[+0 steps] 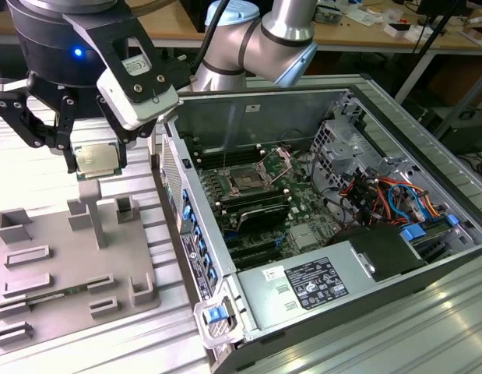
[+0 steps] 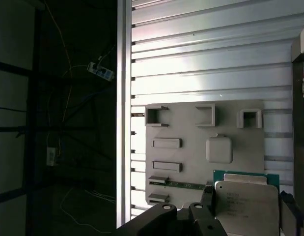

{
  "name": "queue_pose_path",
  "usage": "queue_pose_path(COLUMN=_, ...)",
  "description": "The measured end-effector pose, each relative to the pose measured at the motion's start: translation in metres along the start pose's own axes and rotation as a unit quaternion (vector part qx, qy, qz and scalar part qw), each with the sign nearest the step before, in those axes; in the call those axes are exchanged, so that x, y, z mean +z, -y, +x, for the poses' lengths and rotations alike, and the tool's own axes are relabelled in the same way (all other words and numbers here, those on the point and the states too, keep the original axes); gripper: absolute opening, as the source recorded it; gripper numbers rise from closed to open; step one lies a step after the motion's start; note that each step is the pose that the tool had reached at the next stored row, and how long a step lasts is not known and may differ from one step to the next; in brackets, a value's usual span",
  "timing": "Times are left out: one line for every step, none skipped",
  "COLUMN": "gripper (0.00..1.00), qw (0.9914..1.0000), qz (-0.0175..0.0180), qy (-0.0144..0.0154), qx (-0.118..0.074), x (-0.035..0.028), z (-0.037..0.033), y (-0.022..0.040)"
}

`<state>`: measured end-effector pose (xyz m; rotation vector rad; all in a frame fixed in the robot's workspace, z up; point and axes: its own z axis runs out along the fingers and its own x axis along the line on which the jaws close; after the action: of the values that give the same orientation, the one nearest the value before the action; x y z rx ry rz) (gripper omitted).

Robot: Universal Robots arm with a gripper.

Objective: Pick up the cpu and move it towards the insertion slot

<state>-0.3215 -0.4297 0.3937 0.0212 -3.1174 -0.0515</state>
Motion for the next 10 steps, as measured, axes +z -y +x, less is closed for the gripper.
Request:
queue_pose_path(gripper=0.55, qw=1.00000, qz=0.0000, qy=0.0000, qx=0.000, x=0.0000, z=-0.0016, y=0.0000)
queue_pose_path(gripper=0.55, qw=1.00000, qz=0.0000, qy=0.0000, qx=0.000, x=-0.0001, z=-0.0041, y=0.0001)
queue_pose_path(gripper=0.55, qw=1.00000, qz=0.0000, qy=0.0000, qx=0.000, x=-0.0001, z=-0.0053, y=0.0001)
queue_pose_path(gripper=0.55, qw=1.00000, qz=0.0000, qy=0.0000, qx=0.000, x=-0.0001, z=-0.0064, y=0.0001)
queue_pose_path(gripper=0.55, qw=1.00000, qz=0.0000, qy=0.0000, qx=0.000, x=-0.0002, z=-0.0081, y=0.0001)
queue_pose_path(gripper=0.55, qw=1.00000, qz=0.0000, qy=0.0000, qx=0.000, x=-0.0002, z=-0.0093, y=0.0001)
queue_pose_path(gripper=0.55, qw=1.00000, qz=0.0000, qy=0.0000, qx=0.000, x=-0.0003, z=-0.0103, y=0.0001)
queue_pose_path(gripper=0.55, qw=1.00000, qz=0.0000, qy=0.0000, qx=0.000, x=-0.0003, z=-0.0115, y=0.0002)
queue_pose_path(gripper=0.55, qw=1.00000, qz=0.0000, qy=0.0000, qx=0.000, x=-0.0003, z=-0.0123, y=0.0002)
queue_pose_path(gripper=0.55, qw=1.00000, qz=0.0000, qy=0.0000, qx=0.000, x=-0.0003, z=-0.0136, y=0.0002)
